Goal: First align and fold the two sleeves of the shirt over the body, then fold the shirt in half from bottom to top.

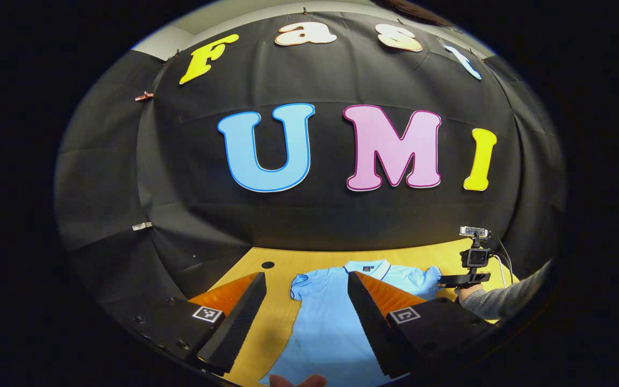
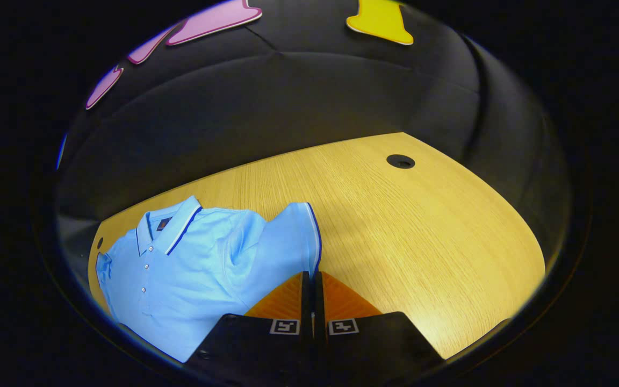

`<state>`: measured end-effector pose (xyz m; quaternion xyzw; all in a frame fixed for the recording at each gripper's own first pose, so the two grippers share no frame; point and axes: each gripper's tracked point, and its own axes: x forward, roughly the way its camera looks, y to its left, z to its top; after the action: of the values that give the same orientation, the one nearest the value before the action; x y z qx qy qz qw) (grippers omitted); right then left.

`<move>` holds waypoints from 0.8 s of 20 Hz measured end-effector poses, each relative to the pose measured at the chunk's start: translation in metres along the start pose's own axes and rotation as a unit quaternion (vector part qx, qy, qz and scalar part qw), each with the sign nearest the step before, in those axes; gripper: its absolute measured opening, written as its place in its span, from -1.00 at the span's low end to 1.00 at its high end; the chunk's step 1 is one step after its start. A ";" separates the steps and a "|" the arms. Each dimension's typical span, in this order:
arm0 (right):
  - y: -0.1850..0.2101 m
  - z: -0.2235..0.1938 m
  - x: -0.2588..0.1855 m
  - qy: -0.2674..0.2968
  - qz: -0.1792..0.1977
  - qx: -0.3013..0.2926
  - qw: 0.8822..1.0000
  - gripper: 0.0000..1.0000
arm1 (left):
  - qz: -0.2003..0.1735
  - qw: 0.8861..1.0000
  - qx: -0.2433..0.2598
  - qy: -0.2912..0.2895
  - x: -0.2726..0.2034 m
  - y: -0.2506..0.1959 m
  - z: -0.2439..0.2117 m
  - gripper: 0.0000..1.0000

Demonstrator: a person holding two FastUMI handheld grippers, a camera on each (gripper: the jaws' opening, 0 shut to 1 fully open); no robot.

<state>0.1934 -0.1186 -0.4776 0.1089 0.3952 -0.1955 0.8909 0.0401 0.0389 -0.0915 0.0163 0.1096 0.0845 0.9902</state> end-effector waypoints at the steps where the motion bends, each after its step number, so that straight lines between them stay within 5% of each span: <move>1: 0.005 0.008 -0.004 -0.013 0.007 -0.003 1.000 -0.90 | 0.000 1.000 -0.002 0.000 0.000 0.002 -0.002 0.93; 9: 0.066 0.025 -0.014 -0.028 0.073 -0.055 0.995 -0.91 | 0.010 1.000 -0.015 0.003 -0.003 0.020 -0.012 0.94; 11: 0.063 0.014 -0.015 -0.013 0.066 -0.071 0.995 -0.90 | 0.017 1.000 -0.019 0.007 -0.005 0.026 -0.018 0.94; 13: 0.036 0.024 -0.022 -0.032 0.021 -0.082 0.996 -0.91 | 0.017 0.999 -0.031 0.013 -0.004 0.026 -0.023 0.94; 16: 0.005 0.008 -0.026 0.002 -0.001 -0.032 0.999 -0.75 | 0.017 0.999 -0.033 0.018 -0.005 0.024 -0.030 0.94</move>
<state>0.1847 -0.1103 -0.4529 0.0803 0.4030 -0.1830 0.8931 0.0245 0.0624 -0.1187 -0.0158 0.1240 0.1051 0.9866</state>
